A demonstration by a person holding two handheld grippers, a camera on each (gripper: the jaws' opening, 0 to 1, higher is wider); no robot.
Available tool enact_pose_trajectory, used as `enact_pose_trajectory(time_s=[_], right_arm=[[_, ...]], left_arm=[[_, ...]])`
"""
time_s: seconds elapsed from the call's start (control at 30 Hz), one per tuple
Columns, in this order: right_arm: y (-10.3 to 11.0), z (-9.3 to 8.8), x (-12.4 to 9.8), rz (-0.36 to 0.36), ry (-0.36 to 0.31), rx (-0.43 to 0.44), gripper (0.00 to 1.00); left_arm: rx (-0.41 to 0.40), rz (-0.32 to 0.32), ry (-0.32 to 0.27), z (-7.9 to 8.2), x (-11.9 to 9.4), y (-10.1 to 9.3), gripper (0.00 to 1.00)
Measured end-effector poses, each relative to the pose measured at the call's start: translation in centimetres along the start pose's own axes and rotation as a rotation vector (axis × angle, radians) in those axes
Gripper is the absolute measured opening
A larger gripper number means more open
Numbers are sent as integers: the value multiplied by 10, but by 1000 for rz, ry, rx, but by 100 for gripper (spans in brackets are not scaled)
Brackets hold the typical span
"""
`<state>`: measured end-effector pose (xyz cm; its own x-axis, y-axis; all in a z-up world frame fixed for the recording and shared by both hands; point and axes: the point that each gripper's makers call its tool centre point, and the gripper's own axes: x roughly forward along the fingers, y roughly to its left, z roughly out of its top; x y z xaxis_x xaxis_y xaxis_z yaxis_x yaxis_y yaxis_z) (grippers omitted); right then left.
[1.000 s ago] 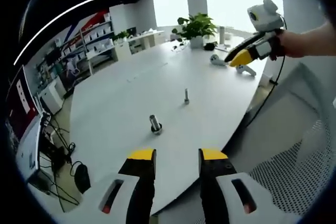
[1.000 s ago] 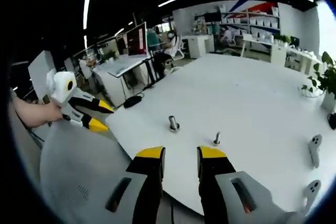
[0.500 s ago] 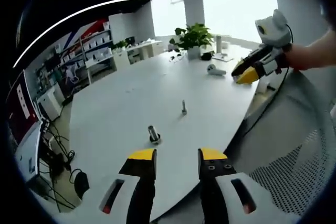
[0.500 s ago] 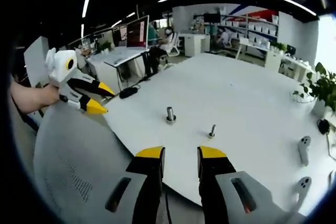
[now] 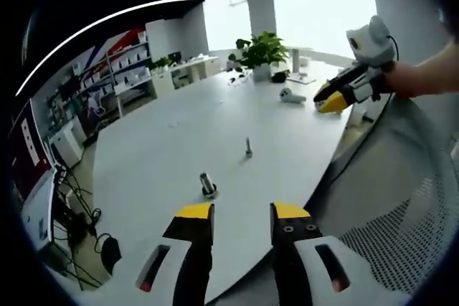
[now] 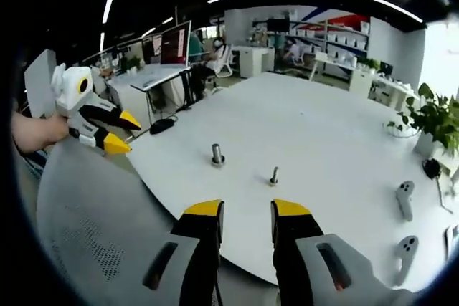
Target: Place the washer onto the threaded stud by aligning its center hole with the stud, sliding it down to the base, and recovering from edge contact or off-axis alignment until the washer reaches the visible bottom stop.
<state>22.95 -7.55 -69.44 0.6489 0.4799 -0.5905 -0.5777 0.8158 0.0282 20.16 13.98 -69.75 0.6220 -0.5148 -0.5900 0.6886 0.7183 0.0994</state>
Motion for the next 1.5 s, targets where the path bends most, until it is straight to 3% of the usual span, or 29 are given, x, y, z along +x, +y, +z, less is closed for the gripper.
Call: enact_pose_trajectory(time_s=[0.23, 0.33, 0.53, 1.1, 1.5], right_arm=[[3, -10, 7, -11, 38, -38, 28], [6, -17, 9, 19, 65, -9, 28], [0, -23, 9, -1, 82, 13, 30], [-4, -23, 8, -30, 80, 3, 30], [-9, -28, 8, -54, 105, -14, 30]], left_arm=[[-4, 11, 0, 1, 0, 0, 29], [4, 6, 0, 1, 1, -1, 29], [2, 19, 0, 2, 1, 1, 29], [43, -4, 38, -6, 3, -6, 29], [59, -11, 28, -2, 3, -8, 29]])
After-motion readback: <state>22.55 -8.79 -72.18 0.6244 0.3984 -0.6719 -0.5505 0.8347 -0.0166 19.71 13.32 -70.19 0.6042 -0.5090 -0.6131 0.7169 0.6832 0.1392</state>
